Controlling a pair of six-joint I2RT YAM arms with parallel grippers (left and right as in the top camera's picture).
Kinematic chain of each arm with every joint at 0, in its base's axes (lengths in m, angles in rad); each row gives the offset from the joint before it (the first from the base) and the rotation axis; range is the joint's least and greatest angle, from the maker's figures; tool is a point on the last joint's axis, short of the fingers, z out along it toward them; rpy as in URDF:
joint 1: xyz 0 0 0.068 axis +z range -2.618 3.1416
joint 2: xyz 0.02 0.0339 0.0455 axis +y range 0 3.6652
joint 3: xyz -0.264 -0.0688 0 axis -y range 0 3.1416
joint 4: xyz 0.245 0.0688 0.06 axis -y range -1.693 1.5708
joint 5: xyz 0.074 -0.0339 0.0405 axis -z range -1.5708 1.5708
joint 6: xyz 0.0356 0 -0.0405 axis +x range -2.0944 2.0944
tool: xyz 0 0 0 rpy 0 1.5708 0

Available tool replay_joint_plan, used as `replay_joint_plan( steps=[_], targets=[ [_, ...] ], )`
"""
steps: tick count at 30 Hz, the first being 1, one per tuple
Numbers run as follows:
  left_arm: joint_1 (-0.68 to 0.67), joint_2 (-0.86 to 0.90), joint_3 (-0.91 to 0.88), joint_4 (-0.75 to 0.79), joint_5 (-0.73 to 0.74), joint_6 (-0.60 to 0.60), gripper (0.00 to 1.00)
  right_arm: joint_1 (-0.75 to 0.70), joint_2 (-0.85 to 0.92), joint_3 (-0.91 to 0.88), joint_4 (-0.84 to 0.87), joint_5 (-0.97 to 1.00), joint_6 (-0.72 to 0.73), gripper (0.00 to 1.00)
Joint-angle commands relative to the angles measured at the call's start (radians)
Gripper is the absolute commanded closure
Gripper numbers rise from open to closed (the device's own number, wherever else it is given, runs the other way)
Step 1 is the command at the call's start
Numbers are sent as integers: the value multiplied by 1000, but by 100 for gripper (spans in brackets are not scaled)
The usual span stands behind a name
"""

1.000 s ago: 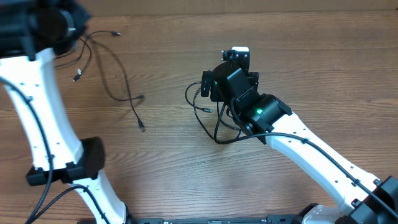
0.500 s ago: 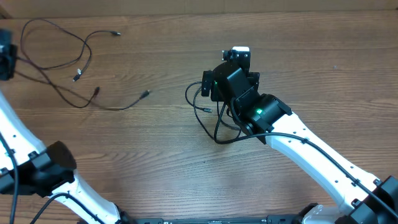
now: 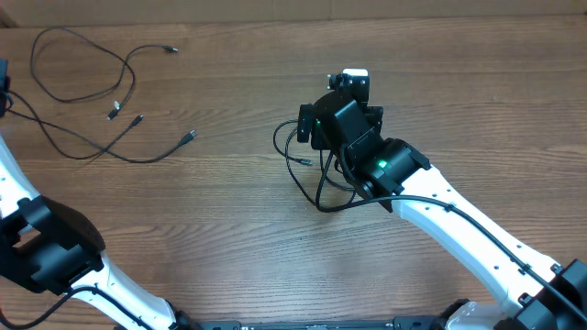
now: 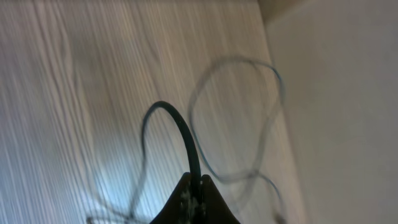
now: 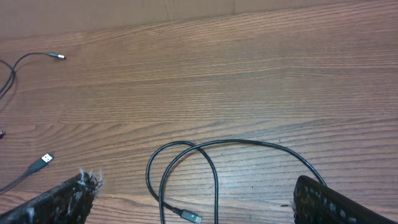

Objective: Untangle cables

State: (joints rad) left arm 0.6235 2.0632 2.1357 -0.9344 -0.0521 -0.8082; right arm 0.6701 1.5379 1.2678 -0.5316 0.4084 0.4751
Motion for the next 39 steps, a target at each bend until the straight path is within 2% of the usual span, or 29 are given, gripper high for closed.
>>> replay_joint_plan(
  steps=[1, 2, 4, 8, 12, 15, 16, 17, 18, 19, 25, 27, 29, 32, 33, 36, 39],
  targets=[
    [7, -6, -84, 110, -200, 126, 96, 2, -24, 7, 4, 17, 3, 0],
    [7, -6, -122, 197, -197, 226, 96, 2, -24, 7, 4, 17, 3, 0],
    [6, -6, -179, 323, -151, 351, 96, 2, -24, 7, 4, 17, 3, 0],
    [6, -5, -255, 472, -78, 447, 96, 2, -24, 7, 4, 17, 3, 0],
    [11, 16, -282, 493, -106, 458, 96, 2, -24, 7, 4, 17, 3, 0],
    [18, 59, -282, 475, -116, 529, 96, 2, -24, 7, 4, 17, 3, 0],
    [23, 79, -282, 457, -116, 560, 92, 2, -24, 7, 4, 17, 3, 0],
    [26, 94, -282, 444, -116, 569, 71, 2, -24, 7, 4, 17, 3, 0],
    [28, 106, -282, 436, -117, 573, 41, 2, -24, 7, 4, 17, 3, 0],
    [31, 116, -282, 425, -116, 577, 18, 2, -24, 7, 4, 17, 3, 0],
    [30, 102, -276, 411, -103, 577, 16, 2, -24, 7, 4, 17, 3, 0],
    [30, 80, -275, 406, -52, 577, 14, 2, -24, 7, 4, 17, 3, 0],
    [30, 43, -275, 380, 67, 577, 10, 2, -24, 7, 4, 17, 3, 0],
    [30, 24, -275, 292, 285, 578, 11, 2, -24, 7, 4, 17, 3, 0],
    [27, 27, -276, 251, 333, 594, 11, 2, -24, 7, 4, 17, 3, 0],
    [9, 50, -287, 177, 340, 689, 16, 2, -24, 7, 4, 17, 3, 0],
    [-30, 95, -322, 151, 341, 841, 14, 2, -24, 7, 4, 17, 3, 0]
  ],
)
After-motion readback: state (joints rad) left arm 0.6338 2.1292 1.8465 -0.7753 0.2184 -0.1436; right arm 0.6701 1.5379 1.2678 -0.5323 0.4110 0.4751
